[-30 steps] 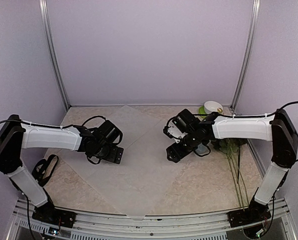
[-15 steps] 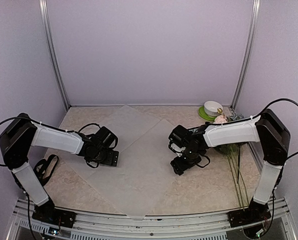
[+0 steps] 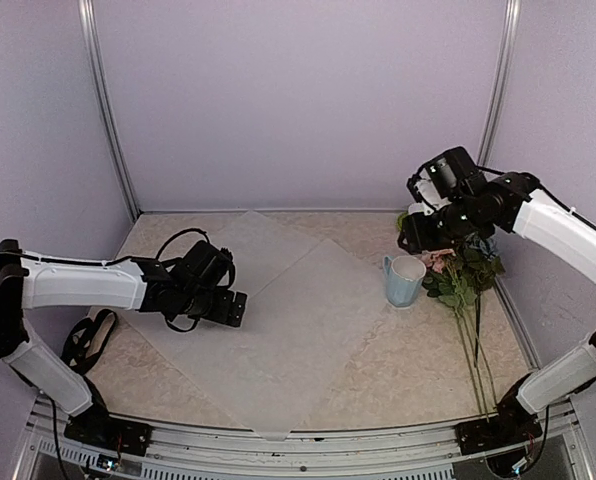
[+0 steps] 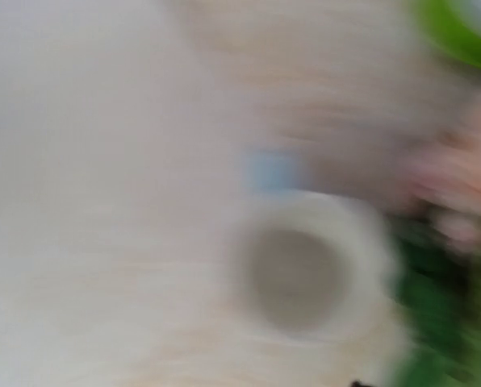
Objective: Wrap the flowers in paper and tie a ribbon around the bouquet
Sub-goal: Pick up the fake flower from the corner of the board.
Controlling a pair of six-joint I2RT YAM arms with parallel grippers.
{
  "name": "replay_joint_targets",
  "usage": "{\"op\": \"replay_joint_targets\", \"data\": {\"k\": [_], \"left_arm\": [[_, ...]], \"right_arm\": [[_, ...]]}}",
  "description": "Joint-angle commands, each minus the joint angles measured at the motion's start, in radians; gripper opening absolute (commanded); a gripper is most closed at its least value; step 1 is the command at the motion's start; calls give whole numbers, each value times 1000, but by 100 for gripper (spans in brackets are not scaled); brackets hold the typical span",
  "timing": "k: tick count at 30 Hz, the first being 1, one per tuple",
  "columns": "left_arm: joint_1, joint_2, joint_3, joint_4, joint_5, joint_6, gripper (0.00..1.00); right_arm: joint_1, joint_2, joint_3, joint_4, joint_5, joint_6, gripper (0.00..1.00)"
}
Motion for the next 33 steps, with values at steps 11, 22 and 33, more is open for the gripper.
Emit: {"op": "replay_joint_targets", "data": {"k": [11, 22, 33], "left_arm": [[-50, -56, 24, 15, 41, 87, 99], [-67, -9, 17, 13, 17, 78, 99], [-66, 7, 37, -16, -30, 103, 99]], "right_arm": [[-422, 85, -252, -28, 33, -77, 29], [-495, 114, -325, 56, -43, -130, 31], [-499, 190, -310, 85, -65, -184, 20]]}}
